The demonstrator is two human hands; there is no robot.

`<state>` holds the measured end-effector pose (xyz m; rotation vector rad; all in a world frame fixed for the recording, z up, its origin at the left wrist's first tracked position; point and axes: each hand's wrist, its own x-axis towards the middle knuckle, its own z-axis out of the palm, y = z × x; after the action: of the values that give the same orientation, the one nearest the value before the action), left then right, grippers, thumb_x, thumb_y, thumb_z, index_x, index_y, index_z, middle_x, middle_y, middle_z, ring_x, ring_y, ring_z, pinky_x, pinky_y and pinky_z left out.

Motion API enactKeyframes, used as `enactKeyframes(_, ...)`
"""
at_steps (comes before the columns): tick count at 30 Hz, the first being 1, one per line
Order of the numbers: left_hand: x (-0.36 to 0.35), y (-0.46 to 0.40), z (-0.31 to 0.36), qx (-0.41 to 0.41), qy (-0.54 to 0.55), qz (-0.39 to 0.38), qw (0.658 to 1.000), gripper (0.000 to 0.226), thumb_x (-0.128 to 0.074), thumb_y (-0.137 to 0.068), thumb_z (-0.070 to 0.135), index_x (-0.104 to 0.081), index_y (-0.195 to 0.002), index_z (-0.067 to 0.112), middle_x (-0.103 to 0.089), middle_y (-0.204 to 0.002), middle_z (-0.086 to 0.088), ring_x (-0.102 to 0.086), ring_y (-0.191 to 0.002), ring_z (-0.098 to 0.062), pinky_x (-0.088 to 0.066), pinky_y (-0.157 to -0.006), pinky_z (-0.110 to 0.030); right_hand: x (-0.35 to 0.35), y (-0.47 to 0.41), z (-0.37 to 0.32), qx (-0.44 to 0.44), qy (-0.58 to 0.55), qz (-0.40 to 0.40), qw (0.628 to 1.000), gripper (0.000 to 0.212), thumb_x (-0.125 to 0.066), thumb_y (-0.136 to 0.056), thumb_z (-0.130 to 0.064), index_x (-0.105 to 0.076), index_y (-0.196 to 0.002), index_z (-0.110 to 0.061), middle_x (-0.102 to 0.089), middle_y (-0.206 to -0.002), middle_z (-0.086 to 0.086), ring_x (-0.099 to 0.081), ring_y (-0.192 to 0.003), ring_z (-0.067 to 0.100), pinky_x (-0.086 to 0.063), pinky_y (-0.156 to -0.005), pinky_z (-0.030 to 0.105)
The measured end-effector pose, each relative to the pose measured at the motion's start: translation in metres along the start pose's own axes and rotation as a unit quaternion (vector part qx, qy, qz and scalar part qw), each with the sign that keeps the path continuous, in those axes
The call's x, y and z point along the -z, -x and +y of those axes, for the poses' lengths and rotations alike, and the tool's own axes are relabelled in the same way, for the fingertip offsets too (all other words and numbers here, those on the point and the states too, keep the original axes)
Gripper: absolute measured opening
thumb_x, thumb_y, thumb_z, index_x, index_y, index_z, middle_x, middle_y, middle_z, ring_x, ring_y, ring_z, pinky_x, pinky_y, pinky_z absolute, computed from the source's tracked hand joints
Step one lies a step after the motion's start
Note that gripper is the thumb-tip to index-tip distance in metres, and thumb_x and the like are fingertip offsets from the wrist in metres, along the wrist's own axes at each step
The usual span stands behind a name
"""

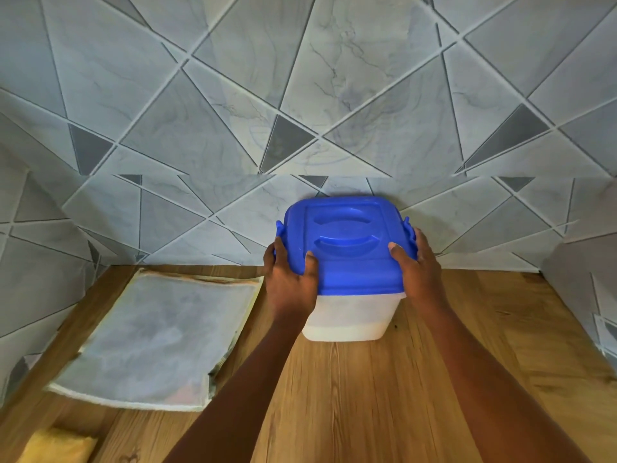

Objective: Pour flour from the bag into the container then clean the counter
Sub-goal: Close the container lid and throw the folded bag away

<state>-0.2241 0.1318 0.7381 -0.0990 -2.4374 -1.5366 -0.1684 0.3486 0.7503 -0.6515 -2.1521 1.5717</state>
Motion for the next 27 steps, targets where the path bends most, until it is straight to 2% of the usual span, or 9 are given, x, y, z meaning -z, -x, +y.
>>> enactKeyframes(4, 0.008, 0.004, 0.003, 0.006, -0.009, -0.034, 0.999, 0.076, -0.049, -0.097, 0.059, -0.021, -0.16, 0.026, -0.034, -0.158, -0.006, -0.042, -0.142, -0.029, -0.043, -0.112, -0.044, 0.0, 0.011, -0.007, -0.02, -0.028, -0.006, 0.999, 0.081, -0.063, -0.088, -0.056, -0.025, -0.155, -0.033, -0.042, -0.153, -0.004, -0.048, -0.135, 0.022, -0.045, -0.108, 0.043)
enactKeyframes(7, 0.021, 0.021, 0.002, 0.046, 0.053, -0.07, 0.995, 0.071, -0.048, -0.098, 0.059, -0.023, -0.159, 0.032, -0.037, -0.16, -0.001, -0.038, -0.146, -0.024, -0.036, -0.114, -0.037, -0.001, 0.039, -0.005, -0.042, -0.117, 0.012, 0.992, 0.076, -0.078, -0.083, -0.045, -0.042, -0.147, -0.023, -0.056, -0.138, -0.008, -0.059, -0.121, 0.017, -0.05, -0.097, 0.035)
enactKeyframes(10, 0.037, 0.054, 0.001, 0.034, 0.076, -0.053, 0.995, 0.059, -0.053, -0.1, 0.049, -0.035, -0.154, 0.031, -0.051, -0.15, 0.003, -0.049, -0.136, -0.018, -0.044, -0.112, -0.037, -0.009, 0.072, 0.017, -0.1, -0.092, 0.001, 0.991, 0.087, -0.08, -0.064, -0.064, -0.053, -0.138, -0.029, -0.065, -0.131, -0.006, -0.064, -0.112, 0.018, -0.054, -0.094, 0.04)
enactKeyframes(13, 0.052, 0.09, -0.013, 0.012, 0.063, -0.03, 0.997, 0.042, -0.051, -0.102, 0.044, -0.049, -0.141, 0.029, -0.062, -0.133, 0.007, -0.06, -0.12, -0.012, -0.05, -0.098, -0.033, -0.024, 0.102, 0.04, -0.174, -0.062, -0.039, 0.982, 0.093, -0.079, -0.051, -0.07, -0.061, -0.126, -0.016, -0.07, -0.119, 0.008, -0.069, -0.101, 0.023, -0.058, -0.083, 0.04)
enactKeyframes(15, 0.062, 0.104, -0.025, 0.025, 0.038, -0.02, 0.999, 0.04, -0.049, -0.103, 0.045, -0.051, -0.138, 0.026, -0.064, -0.131, 0.005, -0.061, -0.117, -0.011, -0.05, -0.094, -0.032, -0.038, 0.116, 0.044, -0.182, -0.055, -0.087, 0.978, 0.086, -0.081, -0.055, -0.065, -0.064, -0.122, -0.013, -0.072, -0.112, 0.01, -0.072, -0.101, 0.025, -0.061, -0.088, 0.042)
enactKeyframes(19, 0.086, 0.118, -0.047, 0.051, 0.041, 0.017, 0.998, 0.034, -0.046, -0.104, 0.046, -0.051, -0.135, 0.03, -0.061, -0.124, 0.016, -0.058, -0.112, 0.005, -0.047, -0.086, -0.02, -0.066, 0.134, 0.037, -0.148, -0.047, -0.182, 0.971, 0.059, -0.08, -0.074, -0.042, -0.066, -0.121, -0.009, -0.076, -0.101, 0.006, -0.074, -0.096, 0.021, -0.059, -0.093, 0.044)
enactKeyframes(22, 0.112, 0.118, -0.067, 0.072, 0.031, 0.052, 0.996, 0.036, -0.045, -0.105, 0.042, -0.05, -0.137, 0.027, -0.061, -0.131, 0.012, -0.06, -0.114, -0.004, -0.048, -0.085, -0.016, -0.094, 0.14, 0.033, -0.14, -0.046, -0.239, 0.96, 0.042, -0.078, -0.082, -0.03, -0.07, -0.115, -0.006, -0.078, -0.091, 0.006, -0.076, -0.088, 0.018, -0.061, -0.09, 0.041)
enactKeyframes(24, 0.128, 0.113, -0.082, 0.078, 0.023, 0.056, 0.995, 0.035, -0.045, -0.105, 0.037, -0.051, -0.137, 0.025, -0.059, -0.133, 0.01, -0.06, -0.115, -0.008, -0.047, -0.083, -0.012, -0.111, 0.144, 0.028, -0.142, -0.054, -0.261, 0.953, 0.029, -0.075, -0.088, -0.022, -0.07, -0.112, -0.007, -0.077, -0.097, 0.009, -0.077, -0.088, 0.018, -0.062, -0.087, 0.036)
enactKeyframes(27, 0.154, 0.094, -0.115, 0.075, 0.006, 0.046, 0.996, 0.032, -0.044, -0.105, 0.036, -0.051, -0.135, 0.028, -0.058, -0.134, 0.012, -0.06, -0.117, -0.01, -0.049, -0.083, -0.013, -0.146, 0.151, 0.022, -0.142, -0.055, -0.275, 0.949, 0.019, -0.074, -0.09, -0.018, -0.071, -0.107, -0.009, -0.077, -0.101, 0.008, -0.077, -0.087, 0.016, -0.062, -0.082, 0.032)
